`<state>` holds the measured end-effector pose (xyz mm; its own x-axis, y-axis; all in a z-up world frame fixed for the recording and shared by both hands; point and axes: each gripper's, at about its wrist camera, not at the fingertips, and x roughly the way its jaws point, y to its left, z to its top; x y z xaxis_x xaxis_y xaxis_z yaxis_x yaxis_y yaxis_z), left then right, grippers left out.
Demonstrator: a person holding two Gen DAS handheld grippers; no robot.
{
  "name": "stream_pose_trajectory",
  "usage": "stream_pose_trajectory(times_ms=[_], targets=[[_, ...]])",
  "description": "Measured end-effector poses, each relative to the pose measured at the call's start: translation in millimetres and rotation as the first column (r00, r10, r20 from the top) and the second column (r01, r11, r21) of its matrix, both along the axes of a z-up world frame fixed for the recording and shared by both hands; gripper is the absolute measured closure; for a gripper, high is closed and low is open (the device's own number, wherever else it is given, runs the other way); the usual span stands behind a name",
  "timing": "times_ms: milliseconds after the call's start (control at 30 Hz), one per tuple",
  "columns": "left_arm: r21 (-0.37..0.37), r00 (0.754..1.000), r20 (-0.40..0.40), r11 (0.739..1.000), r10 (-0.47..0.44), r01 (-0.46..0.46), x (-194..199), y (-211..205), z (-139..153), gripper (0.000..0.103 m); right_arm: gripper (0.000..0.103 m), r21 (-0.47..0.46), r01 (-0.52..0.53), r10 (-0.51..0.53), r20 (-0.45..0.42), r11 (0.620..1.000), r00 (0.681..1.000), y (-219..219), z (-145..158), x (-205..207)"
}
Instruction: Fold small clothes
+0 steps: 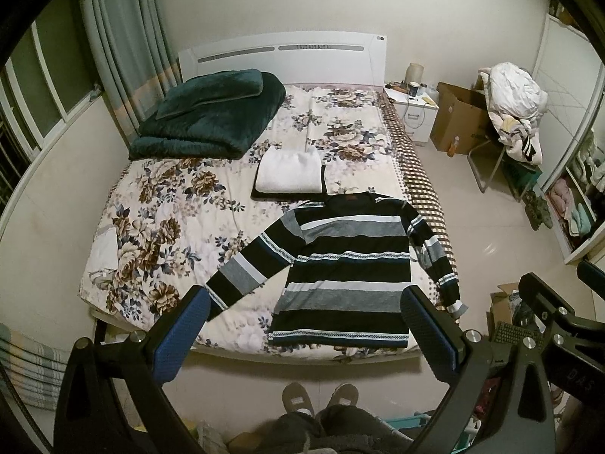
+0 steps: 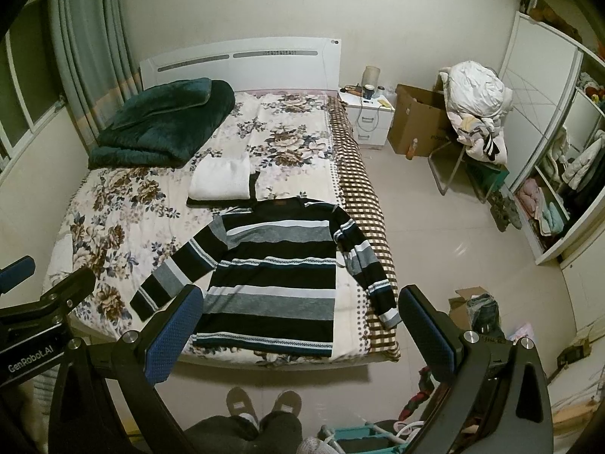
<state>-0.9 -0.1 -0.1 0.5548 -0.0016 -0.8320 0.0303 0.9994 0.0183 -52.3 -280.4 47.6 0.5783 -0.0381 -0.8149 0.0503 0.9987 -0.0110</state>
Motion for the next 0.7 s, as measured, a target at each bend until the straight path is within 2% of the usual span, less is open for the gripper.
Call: stream_pose_trajectory(times_ms=[700], targets=[[-0.001,1.0,0.01,1.0,0.0,0.0,-1,0,0,0.0,0.0,-0.001,0.002,-0.002,0.008,1.0,1.0,3,11,3]])
